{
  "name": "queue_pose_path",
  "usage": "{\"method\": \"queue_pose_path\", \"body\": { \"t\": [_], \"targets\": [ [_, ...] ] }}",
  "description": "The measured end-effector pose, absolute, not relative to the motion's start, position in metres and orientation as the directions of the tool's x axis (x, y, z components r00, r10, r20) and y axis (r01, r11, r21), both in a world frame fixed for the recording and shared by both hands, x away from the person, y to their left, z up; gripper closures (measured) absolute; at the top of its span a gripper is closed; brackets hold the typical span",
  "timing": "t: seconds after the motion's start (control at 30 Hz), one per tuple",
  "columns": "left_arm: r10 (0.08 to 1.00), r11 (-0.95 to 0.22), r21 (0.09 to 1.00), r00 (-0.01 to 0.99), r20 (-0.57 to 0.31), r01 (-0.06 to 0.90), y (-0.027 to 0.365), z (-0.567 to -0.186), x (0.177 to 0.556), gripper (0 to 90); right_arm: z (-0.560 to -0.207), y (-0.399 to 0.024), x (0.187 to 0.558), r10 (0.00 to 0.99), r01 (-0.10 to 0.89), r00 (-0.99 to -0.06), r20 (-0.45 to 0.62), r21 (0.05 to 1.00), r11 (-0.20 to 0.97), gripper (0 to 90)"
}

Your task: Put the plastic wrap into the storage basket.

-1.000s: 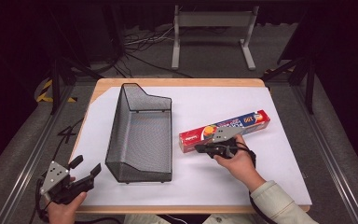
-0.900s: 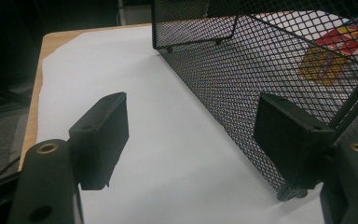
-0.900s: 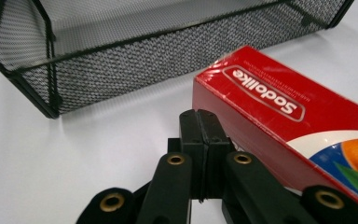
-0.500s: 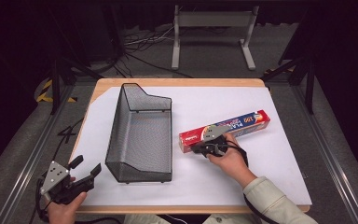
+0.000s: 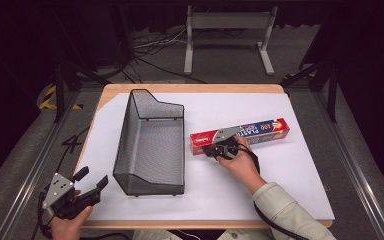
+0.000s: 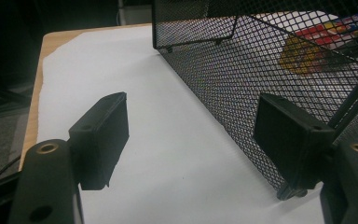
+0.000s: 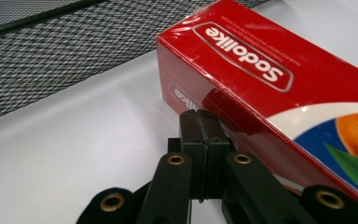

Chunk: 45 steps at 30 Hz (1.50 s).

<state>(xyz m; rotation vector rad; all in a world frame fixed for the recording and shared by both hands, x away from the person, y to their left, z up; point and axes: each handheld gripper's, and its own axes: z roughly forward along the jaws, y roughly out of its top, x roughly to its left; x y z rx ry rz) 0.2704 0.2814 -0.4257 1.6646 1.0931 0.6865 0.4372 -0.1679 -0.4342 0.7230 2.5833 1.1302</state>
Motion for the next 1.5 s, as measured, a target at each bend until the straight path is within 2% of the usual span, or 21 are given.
{"method": "queue_pose_path", "body": {
  "t": [0.3,0.43,0.63,1.03,1.17,1.23,1.5],
  "targets": [
    [0.897,-0.103,0.935,0.437,-0.06,0.339,0.282,-0.426,0.27,27.2,-0.433,-0.179,0.448,0.562,0.374,-0.827,-0.014,0.734,0.568,90.0],
    [0.899,-0.1,0.935,0.433,-0.062,0.341,0.281,-0.426,0.27,27.2,-0.413,-0.193,0.447,0.531,0.352,-0.848,0.006,0.755,0.554,90.0],
    [0.899,-0.105,0.934,0.435,-0.057,0.34,0.281,-0.425,0.269,27.2,-0.383,-0.221,0.456,0.577,0.343,-0.816,-0.034,0.774,0.532,90.0],
    [0.903,-0.097,0.934,0.424,-0.063,0.345,0.283,-0.426,0.267,27.2,-0.362,-0.278,0.49,0.717,0.465,-0.697,-0.014,0.752,0.467,90.0],
    [0.905,-0.093,0.933,0.42,-0.065,0.346,0.284,-0.426,0.265,27.2,-0.364,-0.287,0.499,0.742,0.495,-0.67,-0.01,0.739,0.457,90.0],
    [0.907,-0.095,0.933,0.417,-0.062,0.346,0.285,-0.426,0.263,27.2,-0.37,-0.3,0.511,0.779,0.535,-0.627,-0.017,0.717,0.447,90.0],
    [0.916,-0.083,0.932,0.394,-0.068,0.353,0.291,-0.427,0.255,27.2,-0.376,-0.319,0.525,0.815,0.581,-0.578,-0.038,0.682,0.444,90.0]
  ]
}}
